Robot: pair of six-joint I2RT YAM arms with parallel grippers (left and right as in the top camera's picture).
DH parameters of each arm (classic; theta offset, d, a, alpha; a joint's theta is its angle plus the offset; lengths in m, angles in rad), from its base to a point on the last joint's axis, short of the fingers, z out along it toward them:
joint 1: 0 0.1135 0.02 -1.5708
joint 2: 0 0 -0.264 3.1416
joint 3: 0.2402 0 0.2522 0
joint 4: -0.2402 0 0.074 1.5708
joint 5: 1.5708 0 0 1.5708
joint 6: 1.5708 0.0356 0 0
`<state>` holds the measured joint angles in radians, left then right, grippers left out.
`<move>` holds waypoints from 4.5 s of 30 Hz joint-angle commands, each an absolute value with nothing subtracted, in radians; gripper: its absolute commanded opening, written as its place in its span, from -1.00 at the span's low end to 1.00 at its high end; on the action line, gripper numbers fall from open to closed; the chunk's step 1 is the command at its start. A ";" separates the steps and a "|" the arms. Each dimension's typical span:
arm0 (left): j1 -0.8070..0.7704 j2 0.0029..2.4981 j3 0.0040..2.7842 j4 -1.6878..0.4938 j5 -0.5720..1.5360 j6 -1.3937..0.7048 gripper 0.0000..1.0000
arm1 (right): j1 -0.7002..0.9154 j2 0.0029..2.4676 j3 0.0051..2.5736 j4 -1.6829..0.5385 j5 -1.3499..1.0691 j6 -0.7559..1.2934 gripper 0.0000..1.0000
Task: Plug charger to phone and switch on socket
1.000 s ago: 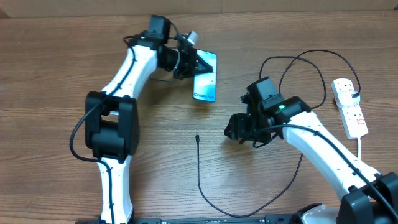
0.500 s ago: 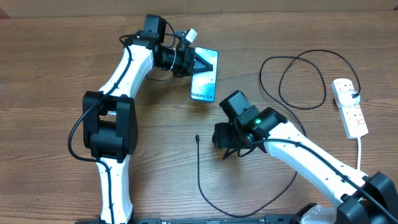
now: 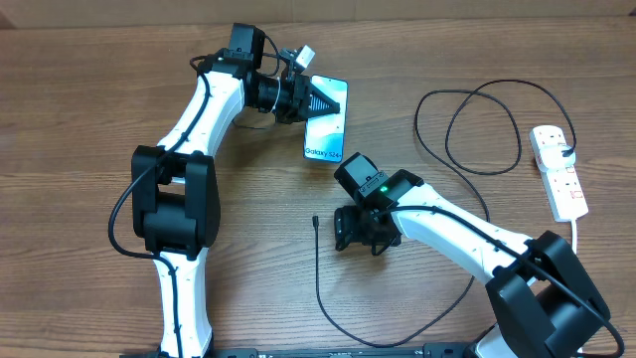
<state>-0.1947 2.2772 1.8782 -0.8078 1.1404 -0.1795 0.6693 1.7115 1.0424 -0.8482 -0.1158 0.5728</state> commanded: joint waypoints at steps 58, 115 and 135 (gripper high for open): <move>-0.199 2.261 1.885 -0.812 1.168 -0.157 -0.92 | 0.672 1.710 1.049 -0.831 -0.117 0.569 -0.93; -0.194 2.261 1.885 -0.826 1.134 -0.157 -0.92 | 0.672 1.710 1.048 -0.945 -0.170 0.322 -0.26; -0.195 2.261 1.885 -0.824 1.134 -0.157 -0.92 | 0.673 1.736 1.073 -0.898 -0.208 0.309 0.26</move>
